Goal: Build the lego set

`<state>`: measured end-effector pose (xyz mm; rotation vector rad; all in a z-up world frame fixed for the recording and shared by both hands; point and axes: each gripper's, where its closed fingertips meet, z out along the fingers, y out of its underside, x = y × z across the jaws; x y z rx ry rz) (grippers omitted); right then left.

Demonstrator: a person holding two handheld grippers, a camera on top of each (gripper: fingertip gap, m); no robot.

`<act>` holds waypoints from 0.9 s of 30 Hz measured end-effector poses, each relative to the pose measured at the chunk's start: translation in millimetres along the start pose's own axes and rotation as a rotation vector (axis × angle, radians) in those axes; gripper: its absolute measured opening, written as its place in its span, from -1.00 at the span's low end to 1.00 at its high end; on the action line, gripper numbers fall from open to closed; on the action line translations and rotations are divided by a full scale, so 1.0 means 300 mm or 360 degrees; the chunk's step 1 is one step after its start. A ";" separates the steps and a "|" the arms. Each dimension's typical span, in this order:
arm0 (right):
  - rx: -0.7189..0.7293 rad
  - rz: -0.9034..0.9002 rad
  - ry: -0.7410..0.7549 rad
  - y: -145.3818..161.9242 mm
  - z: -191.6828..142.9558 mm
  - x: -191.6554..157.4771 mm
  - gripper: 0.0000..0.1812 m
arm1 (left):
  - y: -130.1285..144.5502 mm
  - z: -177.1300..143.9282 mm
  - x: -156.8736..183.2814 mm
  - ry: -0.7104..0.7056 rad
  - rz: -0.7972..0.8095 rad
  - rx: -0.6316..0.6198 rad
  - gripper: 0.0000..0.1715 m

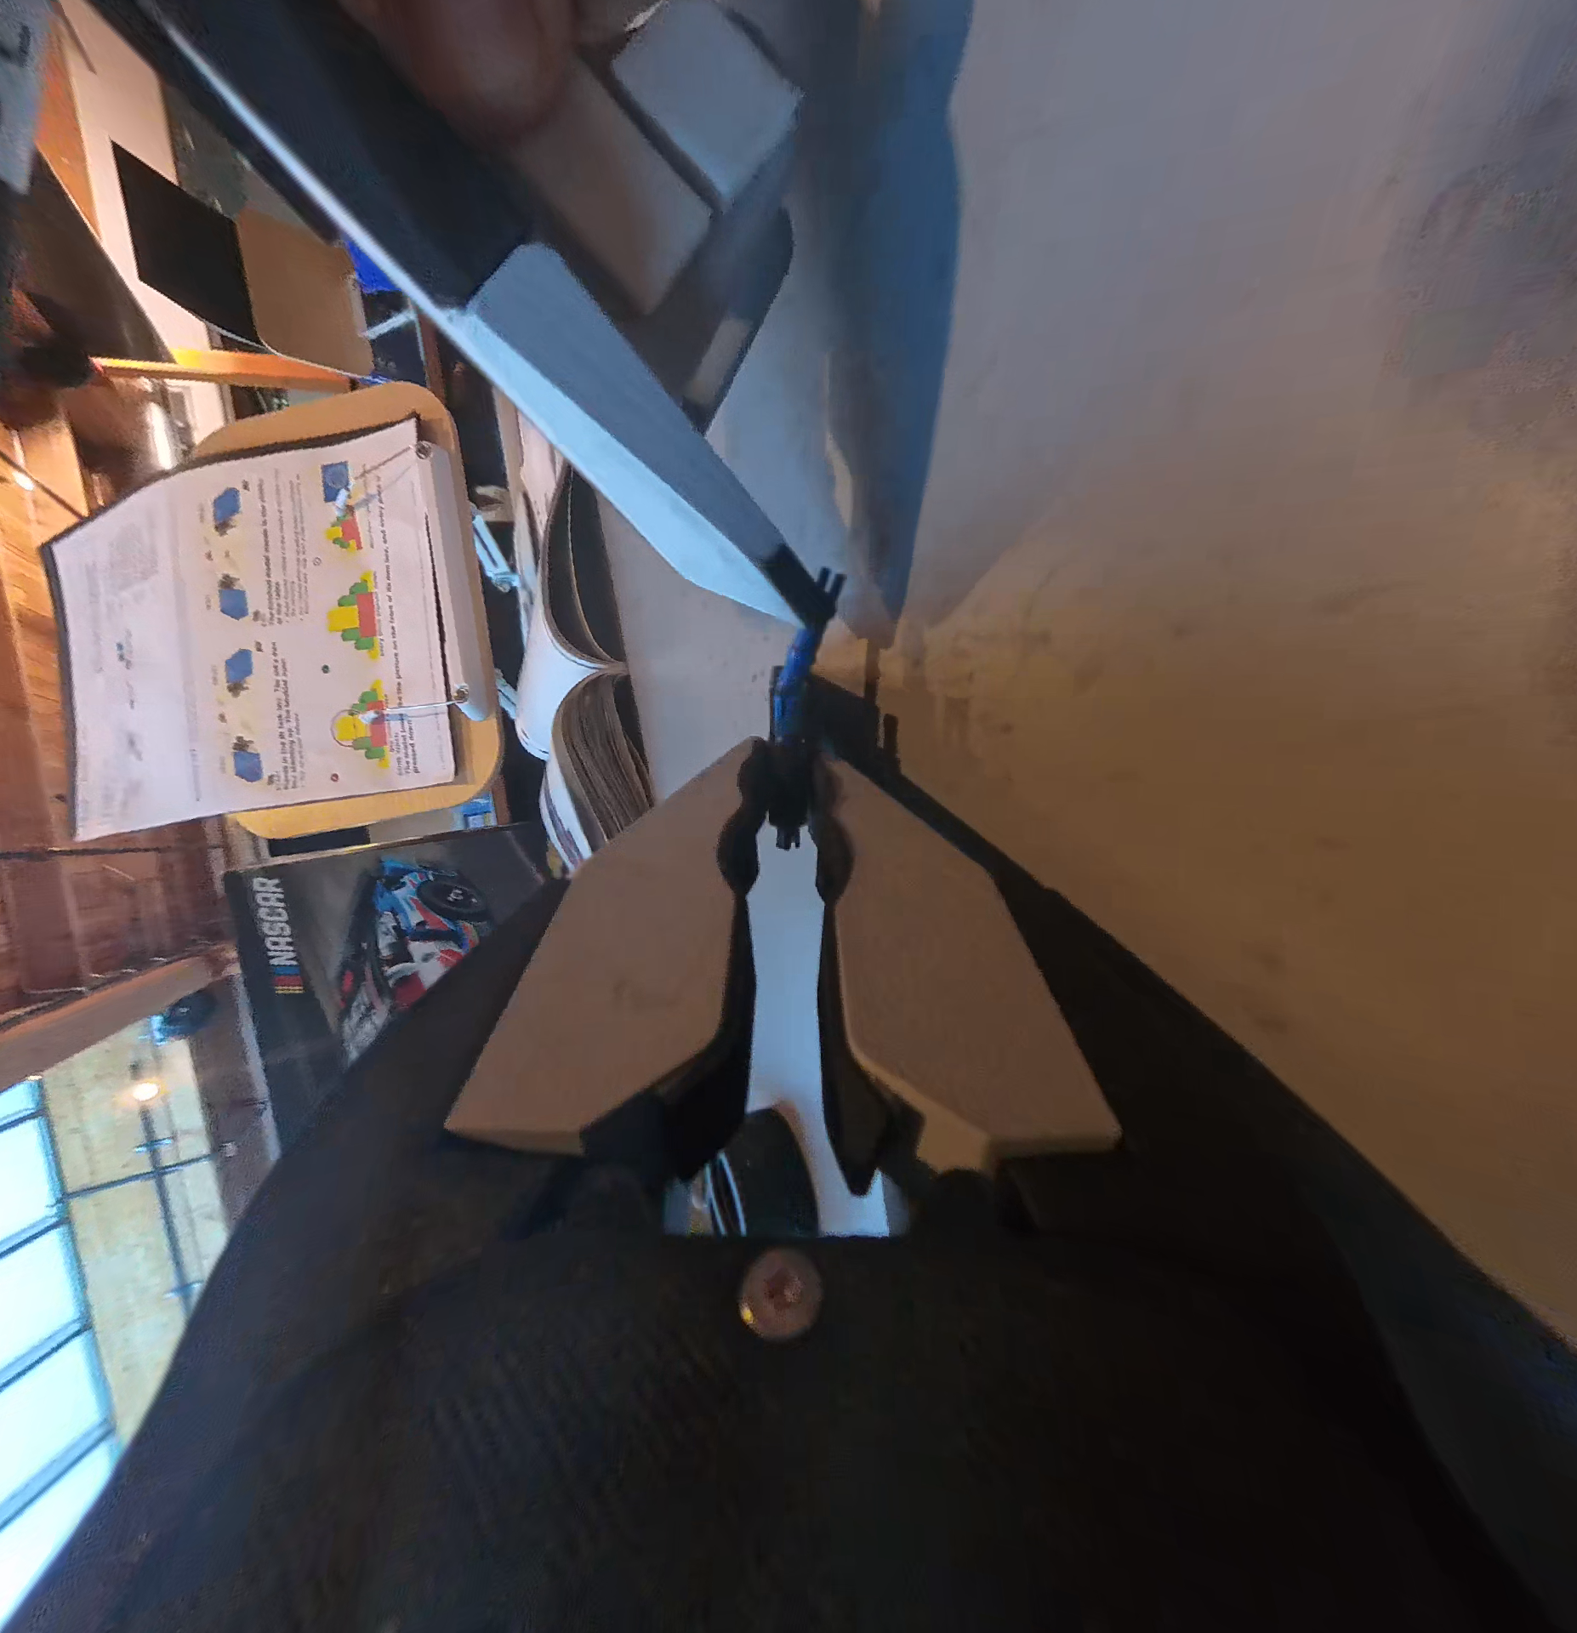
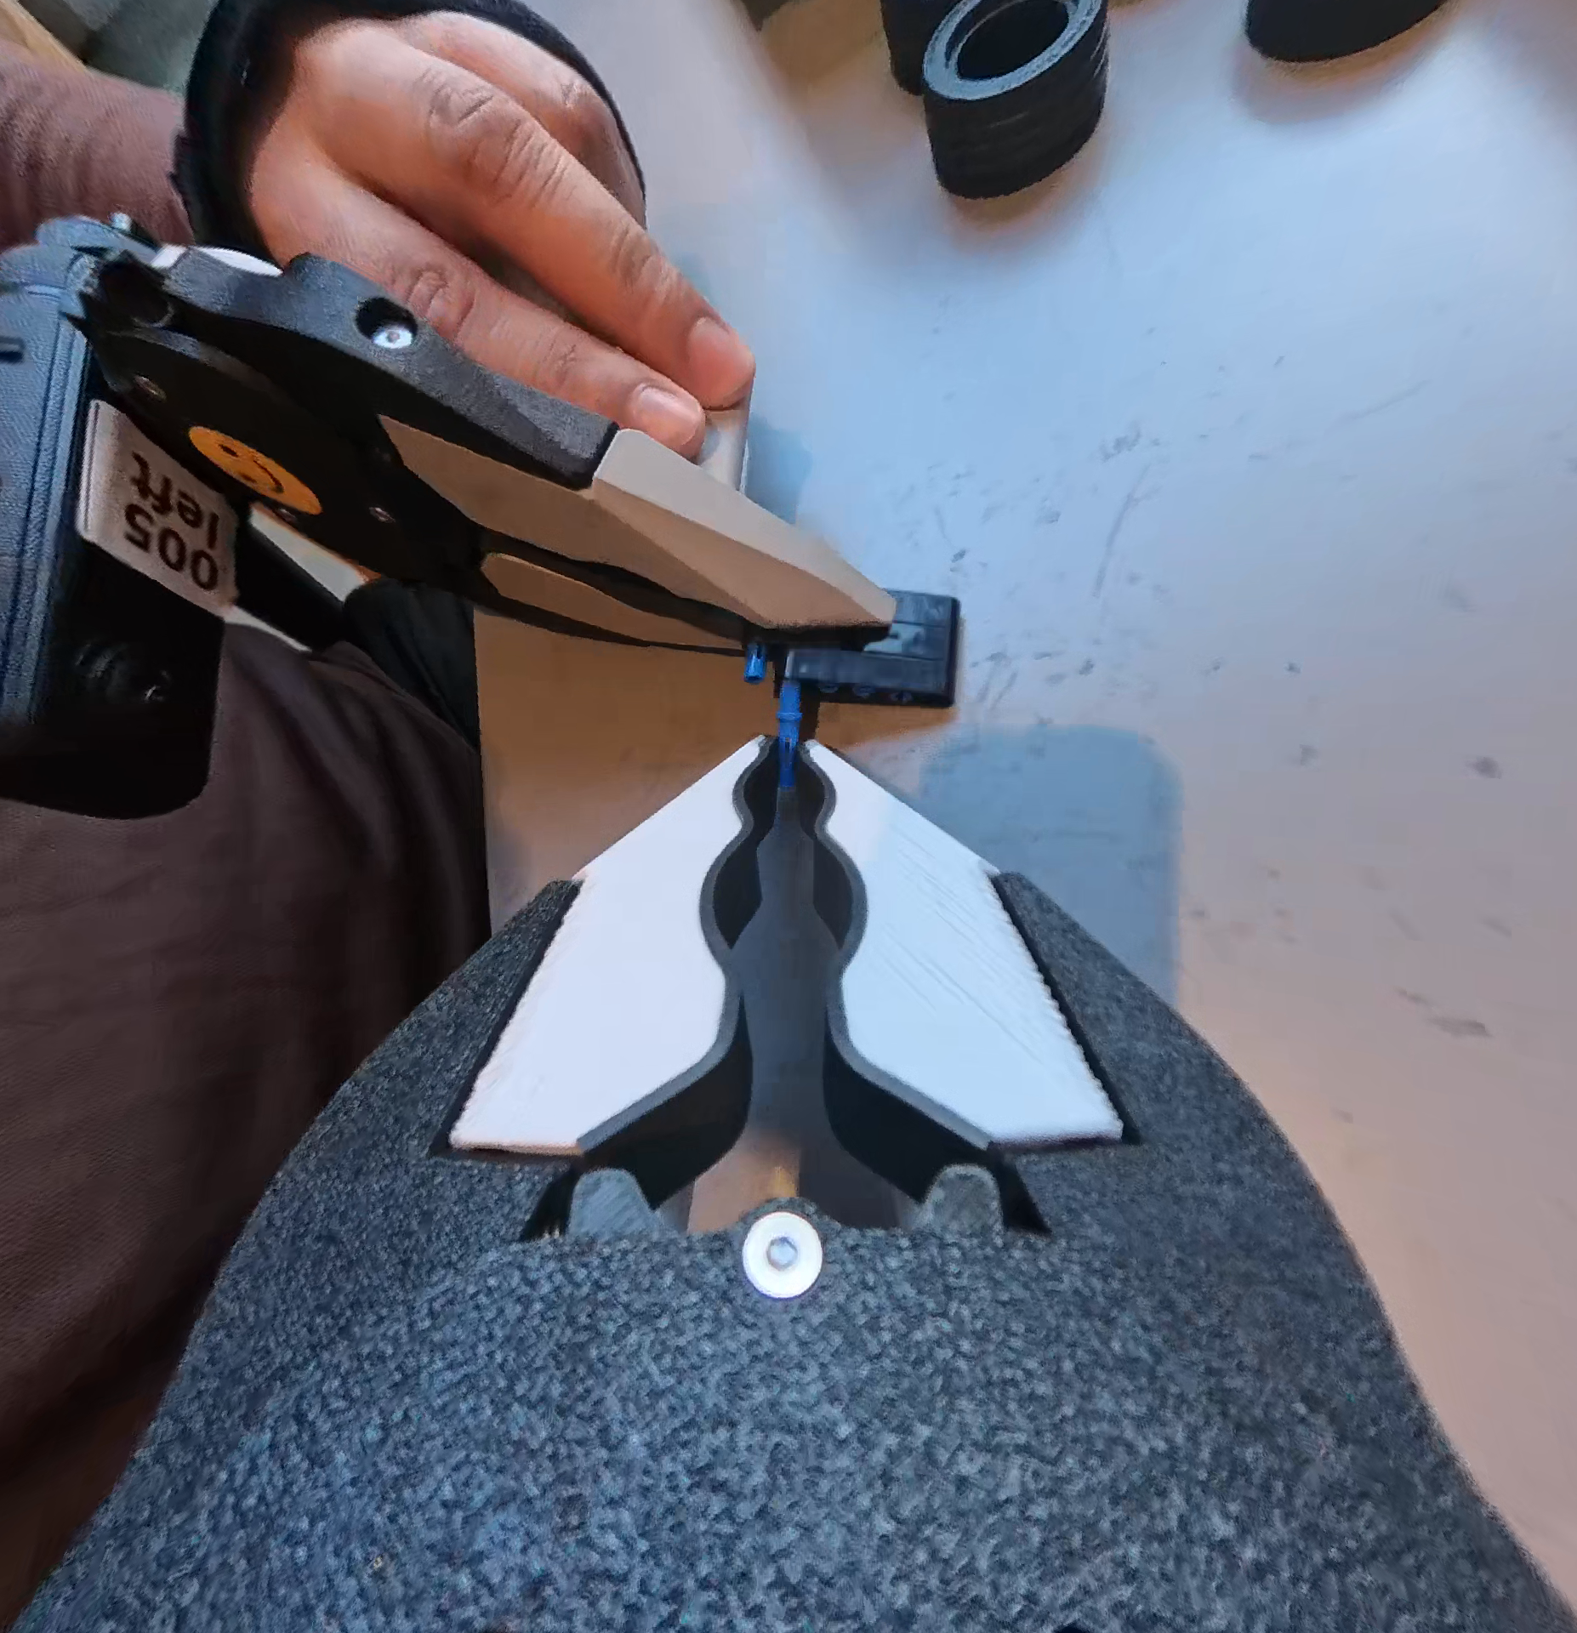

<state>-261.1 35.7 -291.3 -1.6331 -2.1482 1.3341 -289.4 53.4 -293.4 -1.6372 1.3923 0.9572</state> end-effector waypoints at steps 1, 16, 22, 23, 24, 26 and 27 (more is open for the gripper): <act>-0.0018 -0.0007 0.0008 0.004 0.004 0.001 -0.97 | -0.002 0.001 0.000 -0.0010 0.0022 -0.0005 -0.94; 0.0030 0.0131 -0.0134 -0.004 -0.009 -0.002 -0.97 | 0.001 0.014 -0.008 -0.0095 0.0053 -0.0006 -0.93; 0.0084 0.0133 -0.0099 0.001 -0.041 0.008 -0.97 | -0.009 -0.012 -0.028 0.0075 -0.0239 0.0054 -0.72; 0.0103 0.0135 -0.0101 -0.001 -0.048 0.008 -0.97 | -0.015 -0.019 -0.040 0.0087 -0.0271 0.0069 -0.70; 0.0114 0.0144 -0.0102 -0.001 -0.053 0.008 -0.97 | -0.023 -0.024 -0.047 0.0111 -0.0299 0.0088 -0.64; 0.0138 0.0164 -0.0108 -0.001 -0.064 0.010 -0.97 | -0.036 -0.035 -0.033 0.0233 -0.0366 0.0109 -0.42; 0.0152 0.0172 -0.0108 -0.002 -0.069 0.011 -0.97 | -0.040 -0.042 -0.028 0.0287 -0.0408 0.0112 -0.41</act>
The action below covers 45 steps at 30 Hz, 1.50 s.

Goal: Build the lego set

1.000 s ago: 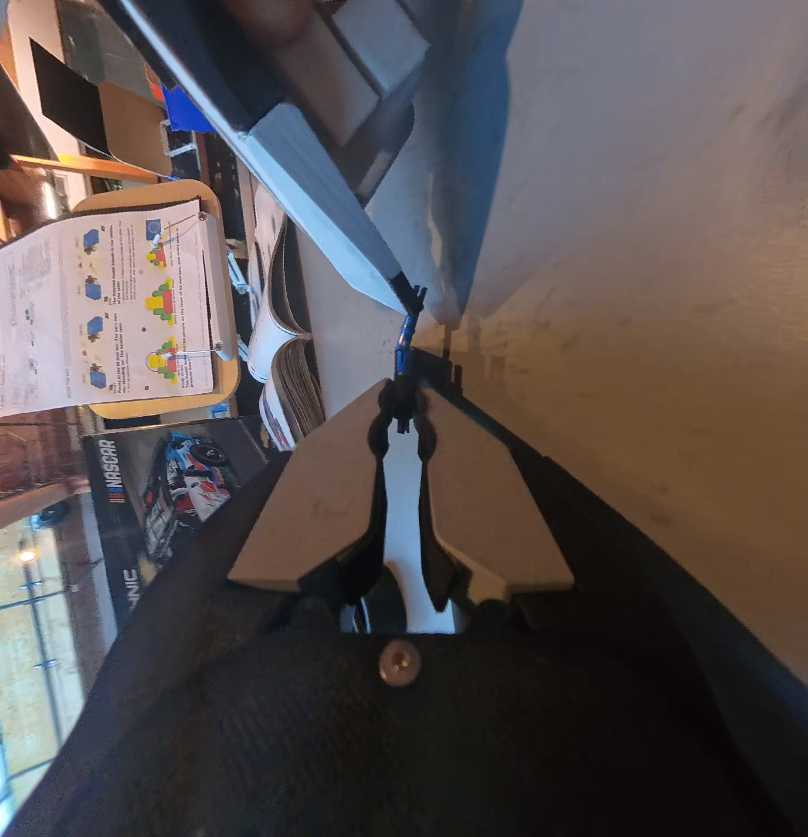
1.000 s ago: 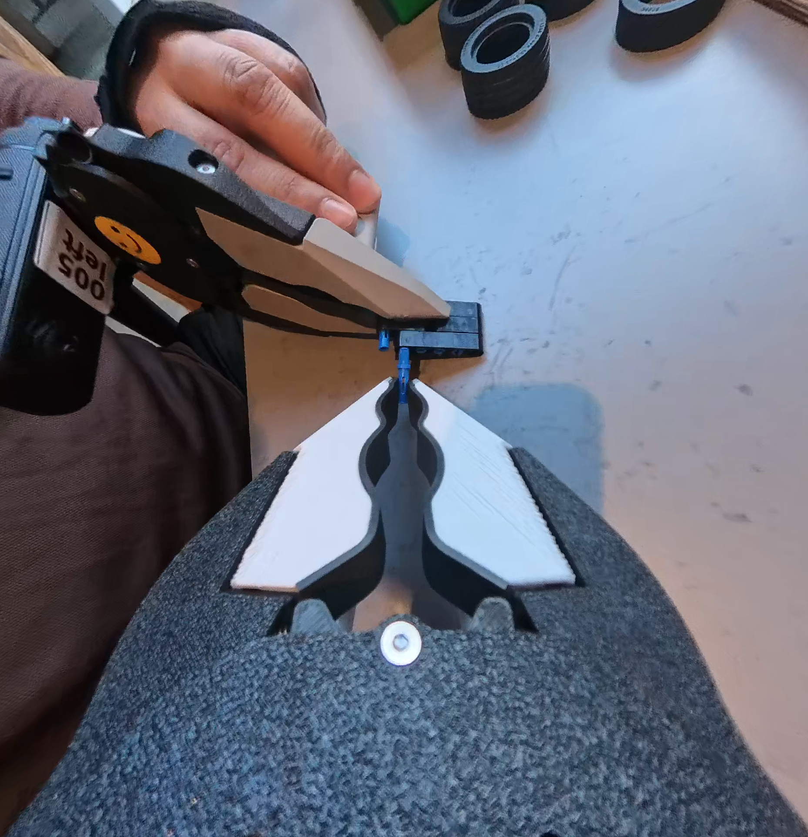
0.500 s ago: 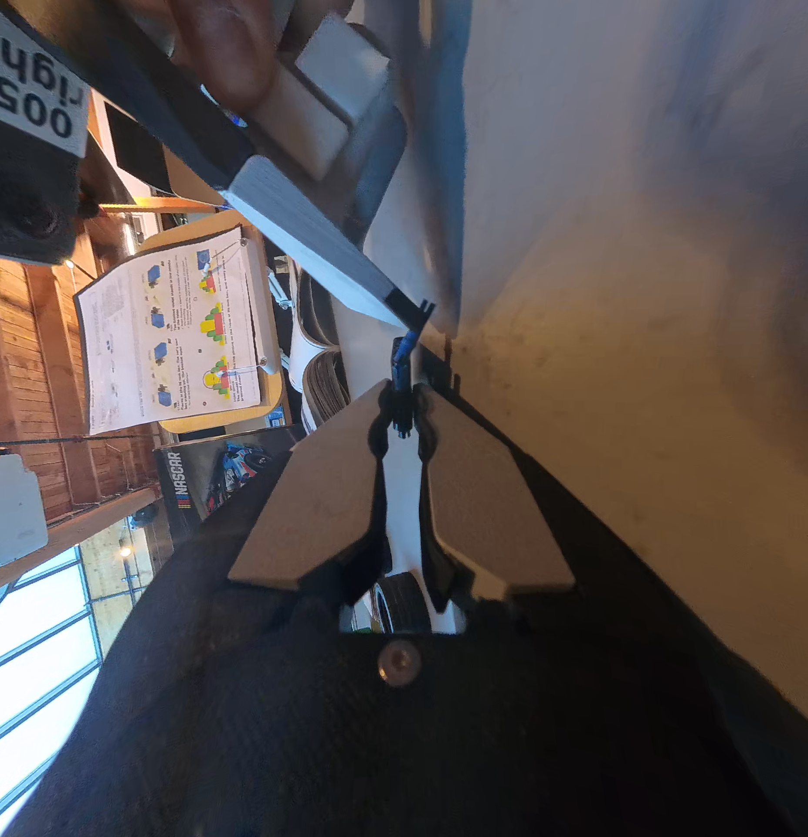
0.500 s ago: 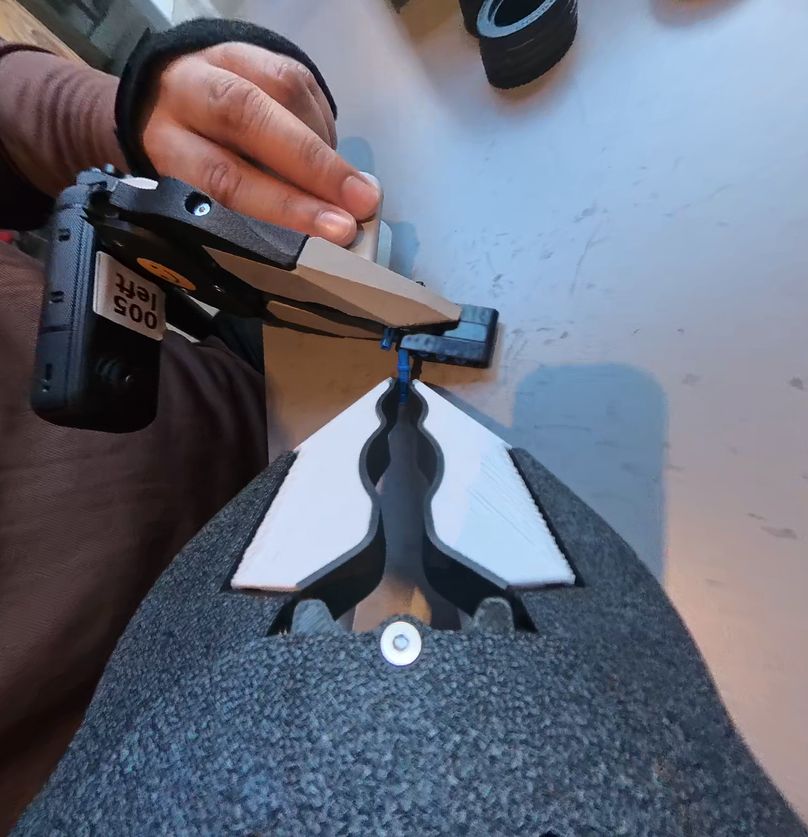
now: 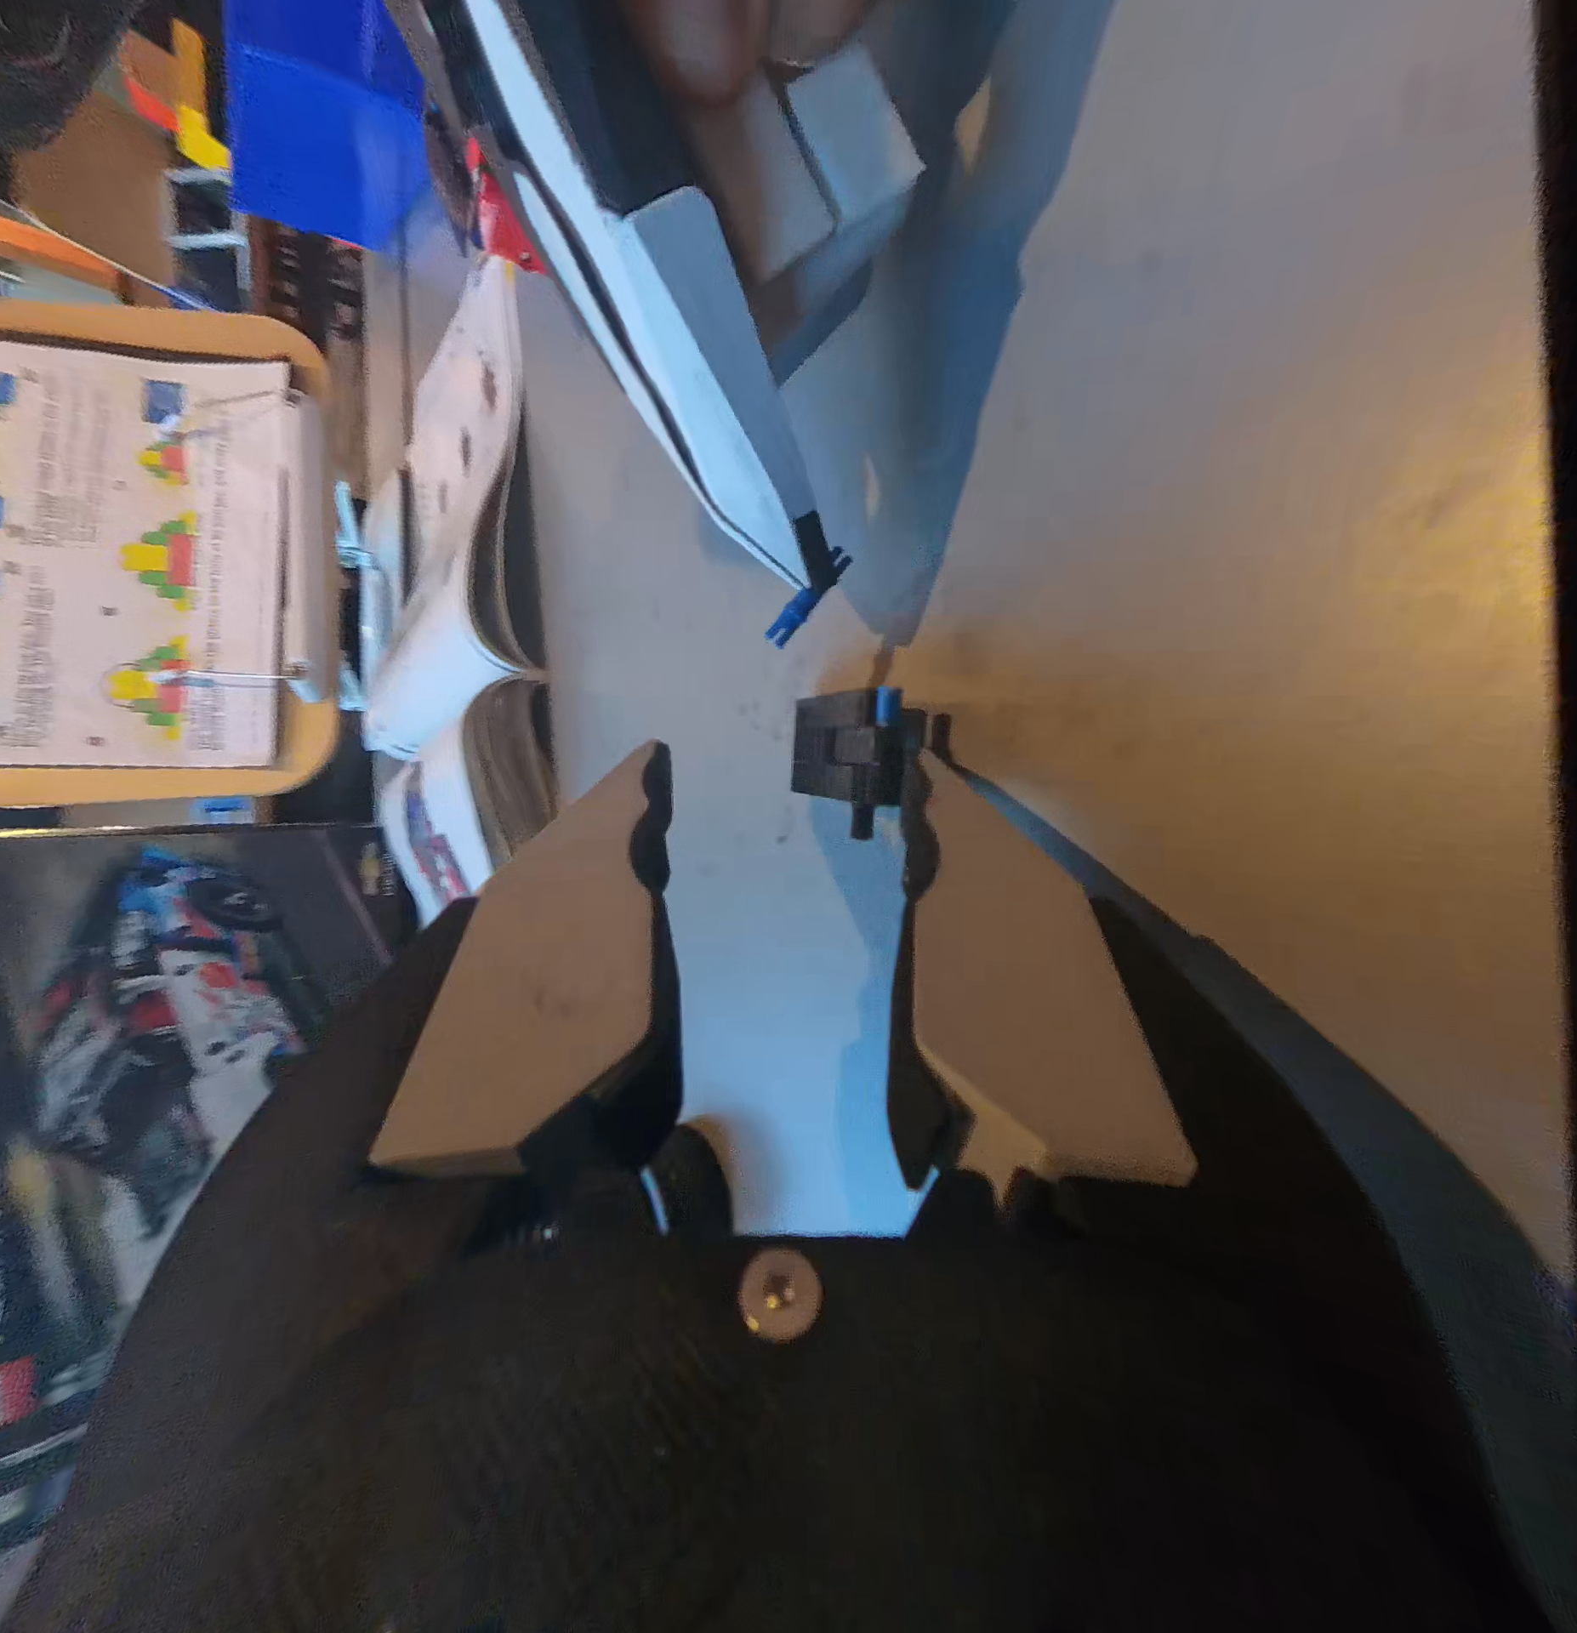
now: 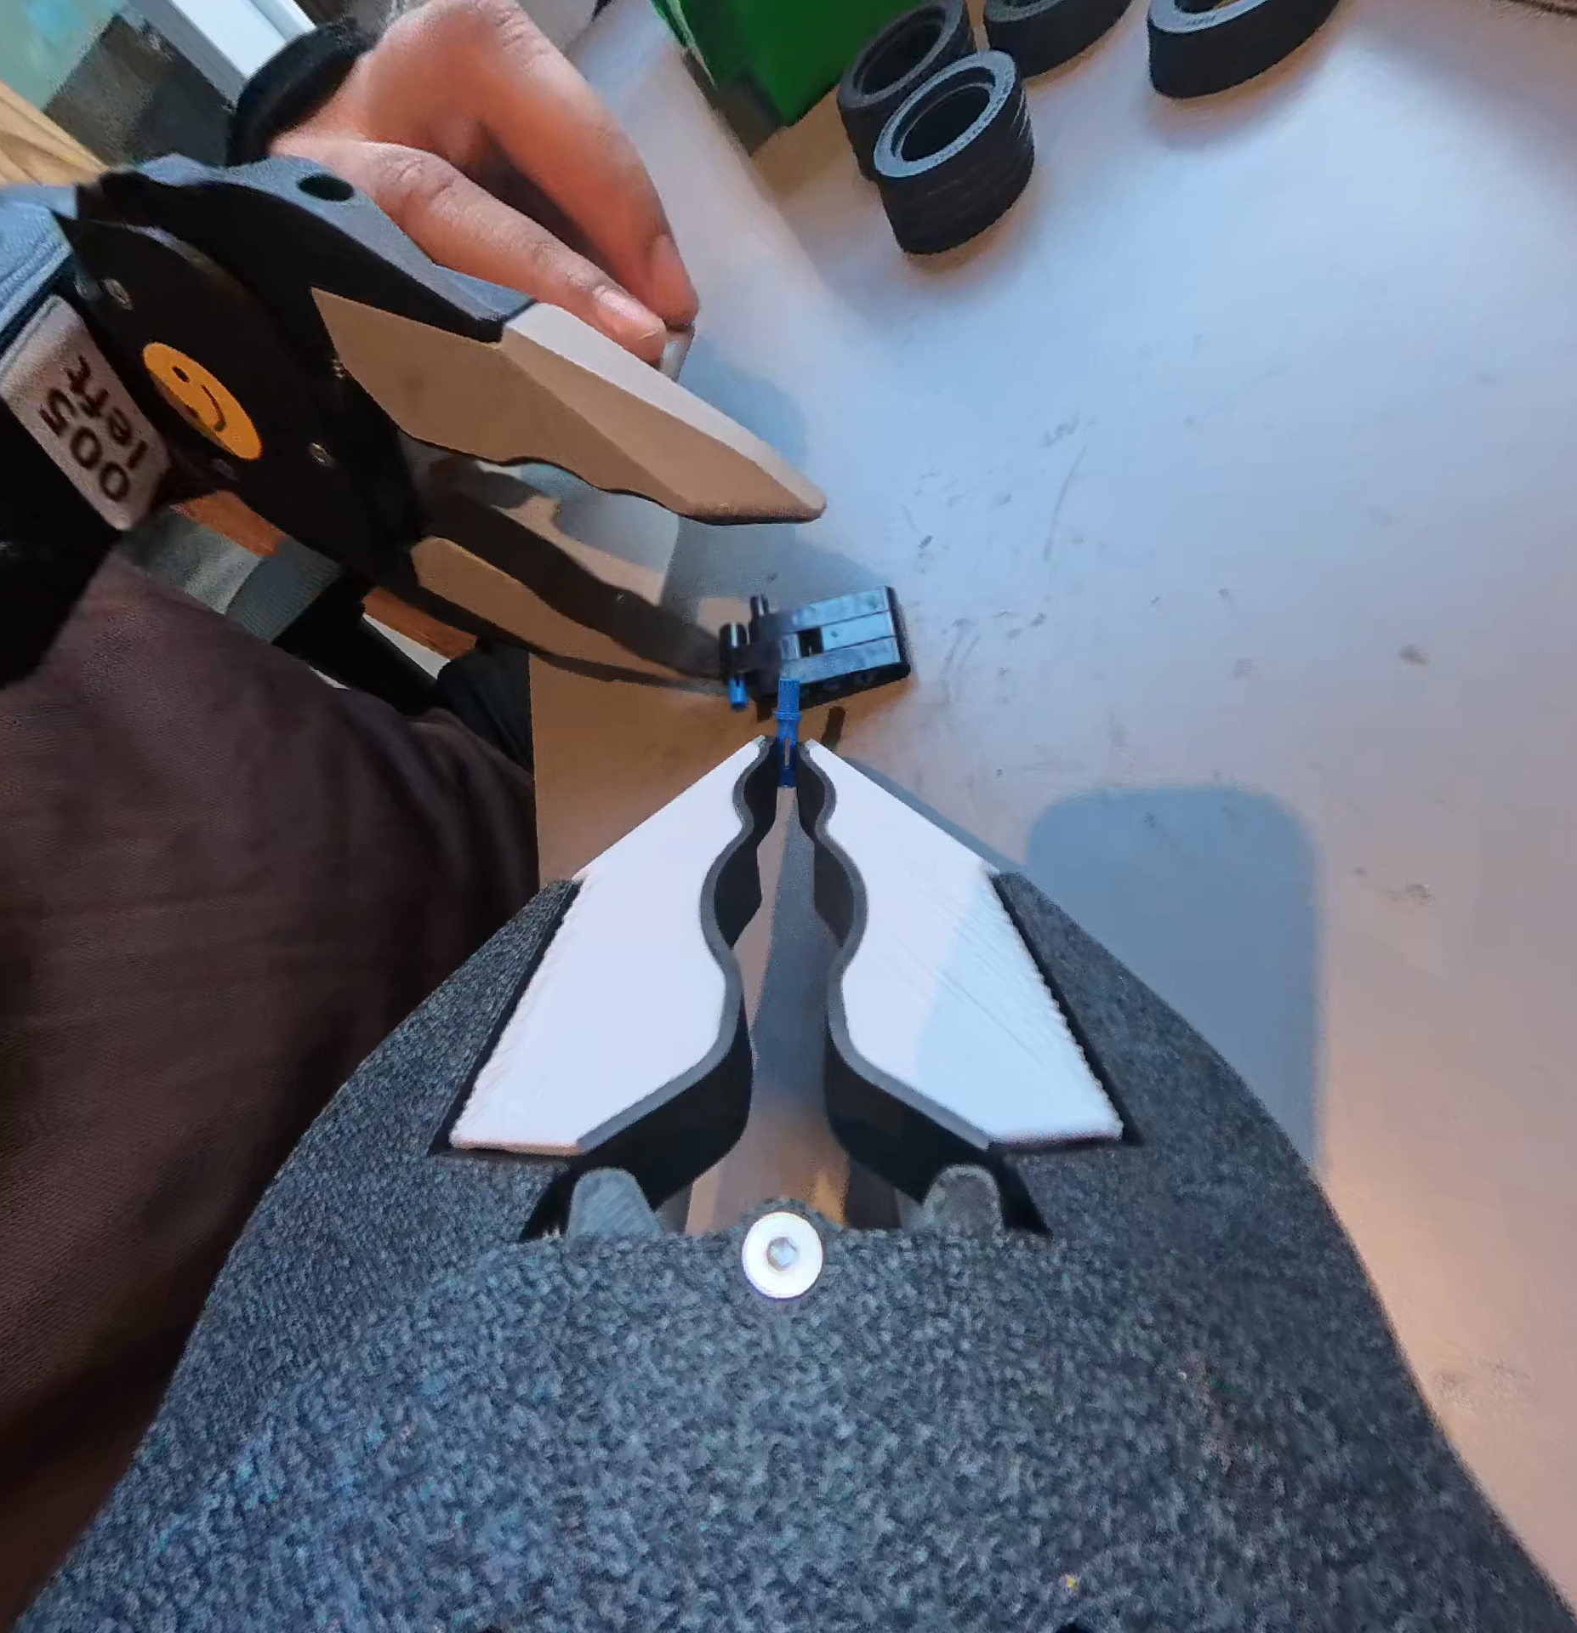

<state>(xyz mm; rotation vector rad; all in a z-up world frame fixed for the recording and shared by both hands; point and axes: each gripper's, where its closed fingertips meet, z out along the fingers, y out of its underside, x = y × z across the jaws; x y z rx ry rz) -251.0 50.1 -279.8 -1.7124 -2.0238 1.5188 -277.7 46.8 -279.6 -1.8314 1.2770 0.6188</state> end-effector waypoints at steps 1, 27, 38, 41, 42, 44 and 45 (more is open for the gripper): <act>0.0009 0.0008 0.0002 0.000 -0.005 0.002 -0.97 | -0.012 -0.009 0.008 0.0056 -0.0056 0.0036 -0.38; 0.0264 -0.0156 0.0011 -0.077 -0.061 -0.074 -0.95 | -0.109 -0.012 -0.035 0.0162 -0.0446 0.0178 -0.98; 0.0246 -0.0551 0.0293 -0.077 -0.041 -0.061 -0.95 | -0.108 -0.008 -0.037 0.0206 -0.0658 0.0212 -0.98; 0.0218 -0.0509 0.0316 -0.072 -0.038 -0.042 -0.95 | -0.078 -0.022 -0.035 0.0266 -0.0755 0.0201 -0.89; 0.0205 -0.0488 0.0345 -0.067 -0.040 -0.024 -0.95 | -0.047 -0.025 -0.042 0.0261 -0.0748 0.0167 -0.79; 0.0182 -0.0427 0.0336 -0.052 -0.039 -0.004 -0.96 | -0.009 -0.032 -0.041 0.0328 -0.0753 0.0168 -0.61; 0.0161 -0.0394 0.0311 -0.045 -0.037 -0.001 -0.95 | -0.007 -0.033 -0.027 0.0420 -0.0758 0.0193 -0.48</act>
